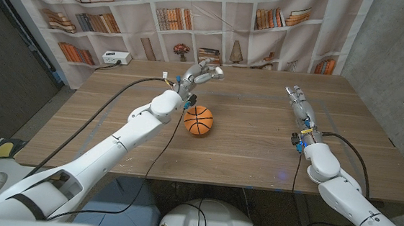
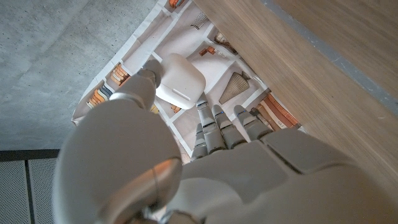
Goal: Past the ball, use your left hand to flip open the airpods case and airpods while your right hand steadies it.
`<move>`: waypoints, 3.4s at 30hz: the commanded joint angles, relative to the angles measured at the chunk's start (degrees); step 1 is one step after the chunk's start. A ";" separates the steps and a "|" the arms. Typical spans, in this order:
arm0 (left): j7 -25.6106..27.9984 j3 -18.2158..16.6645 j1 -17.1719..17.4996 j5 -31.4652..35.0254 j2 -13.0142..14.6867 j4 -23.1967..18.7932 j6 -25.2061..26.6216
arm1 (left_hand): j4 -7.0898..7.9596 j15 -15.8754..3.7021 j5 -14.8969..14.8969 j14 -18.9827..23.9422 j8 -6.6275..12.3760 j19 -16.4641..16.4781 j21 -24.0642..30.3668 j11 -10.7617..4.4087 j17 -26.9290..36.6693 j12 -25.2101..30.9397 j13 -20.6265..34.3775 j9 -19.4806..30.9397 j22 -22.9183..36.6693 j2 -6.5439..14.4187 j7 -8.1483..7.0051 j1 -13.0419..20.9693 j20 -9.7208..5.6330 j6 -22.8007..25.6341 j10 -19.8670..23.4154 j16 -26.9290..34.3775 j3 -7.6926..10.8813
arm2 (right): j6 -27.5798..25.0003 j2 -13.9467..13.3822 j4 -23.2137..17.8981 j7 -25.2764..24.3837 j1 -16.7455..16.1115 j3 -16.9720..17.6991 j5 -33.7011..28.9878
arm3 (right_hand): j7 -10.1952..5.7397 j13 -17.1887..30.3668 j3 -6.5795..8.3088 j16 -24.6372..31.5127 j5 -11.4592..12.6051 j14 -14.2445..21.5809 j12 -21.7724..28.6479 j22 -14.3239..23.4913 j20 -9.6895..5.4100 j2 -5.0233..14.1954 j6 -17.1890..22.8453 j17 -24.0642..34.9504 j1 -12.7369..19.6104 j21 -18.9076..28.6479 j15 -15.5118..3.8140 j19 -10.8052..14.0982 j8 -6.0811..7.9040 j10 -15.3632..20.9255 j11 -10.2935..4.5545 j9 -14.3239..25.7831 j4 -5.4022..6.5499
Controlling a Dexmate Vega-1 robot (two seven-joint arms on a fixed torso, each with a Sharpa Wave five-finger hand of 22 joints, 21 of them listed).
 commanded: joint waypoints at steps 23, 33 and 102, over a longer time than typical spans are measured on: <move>-1.22 -0.63 0.08 -8.88 -2.01 -1.24 1.56 | 0.09 0.19 0.66 -0.01 -0.03 -0.22 0.03 -9.26 0.22 0.65 3.98 0.23 0.14 3.07 0.00 2.64 0.15 0.68 12.82 -0.01 -1.26 | -1.64 3.32 -4.26 -12.20 -1.74 -1.79 -18.91 | -0.16 0.90 2.71 1.72 -0.14 2.01 1.51 0.11 0.05 -0.02 1.70 0.11 7.05 1.03 -1.21 4.69 1.32 5.12 -1.45 0.22 -0.66; -2.96 -1.17 0.39 -13.48 -3.03 -1.56 1.57 | 0.12 0.15 0.74 0.04 0.13 -0.25 0.03 -9.26 0.20 0.64 4.11 0.24 0.14 3.08 -0.14 2.79 0.13 1.36 13.27 0.00 -1.72 | -1.61 4.08 -5.02 -15.88 -1.71 -2.37 -25.01 | -1.26 1.21 4.28 1.81 -0.09 2.94 1.74 0.08 -0.24 -0.05 2.42 0.01 11.16 0.84 -1.90 5.98 1.58 6.60 -3.23 0.16 -0.88; -5.30 -0.26 2.23 -22.22 -5.60 -2.68 -0.87 | 0.29 0.57 1.26 -0.88 -0.03 -1.24 -0.08 -9.17 0.18 -1.03 4.42 0.27 0.17 3.65 -0.83 3.59 0.56 2.62 13.39 -0.21 -4.11 | -35.63 9.63 -11.92 -36.56 3.58 -17.76 -59.32 | -1.00 3.96 6.23 3.38 0.07 14.92 8.86 -0.02 0.16 -2.98 2.77 -0.29 20.49 0.69 -4.52 16.63 0.30 22.88 -2.34 0.22 0.62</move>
